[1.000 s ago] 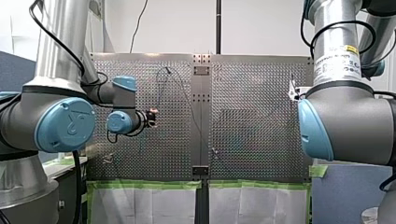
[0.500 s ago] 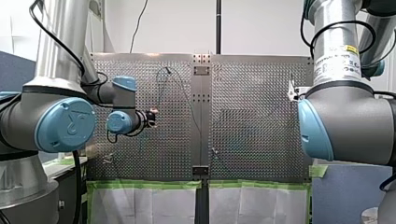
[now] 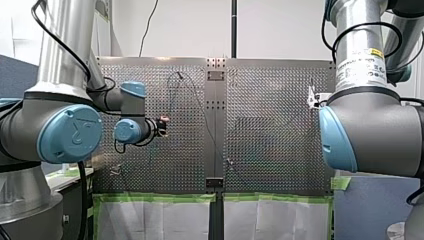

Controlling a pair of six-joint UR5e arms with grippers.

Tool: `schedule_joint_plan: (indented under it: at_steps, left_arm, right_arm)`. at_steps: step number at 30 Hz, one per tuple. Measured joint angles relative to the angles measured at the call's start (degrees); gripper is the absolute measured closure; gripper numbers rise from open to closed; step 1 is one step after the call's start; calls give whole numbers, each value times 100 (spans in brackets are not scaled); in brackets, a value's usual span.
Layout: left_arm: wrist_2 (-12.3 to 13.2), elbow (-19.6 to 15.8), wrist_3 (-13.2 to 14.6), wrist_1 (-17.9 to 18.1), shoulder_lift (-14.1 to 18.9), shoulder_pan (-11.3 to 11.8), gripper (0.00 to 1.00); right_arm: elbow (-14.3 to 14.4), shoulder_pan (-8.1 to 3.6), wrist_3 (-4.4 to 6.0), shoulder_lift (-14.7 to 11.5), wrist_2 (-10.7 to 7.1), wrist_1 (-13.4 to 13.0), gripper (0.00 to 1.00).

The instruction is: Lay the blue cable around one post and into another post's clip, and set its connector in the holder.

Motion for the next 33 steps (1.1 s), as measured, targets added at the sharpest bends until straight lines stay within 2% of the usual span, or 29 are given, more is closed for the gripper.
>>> schedule_joint_plan:
  at_steps: [16, 33]
  left_arm:
    - [-4, 0, 0, -6, 0, 0, 0]
    - [-1, 0, 0, 1, 0, 43, 0]
  right_arm:
    - [0, 27, -7, 4, -171, -8, 0]
    - [1, 118, -54, 20, -318, 3, 0]
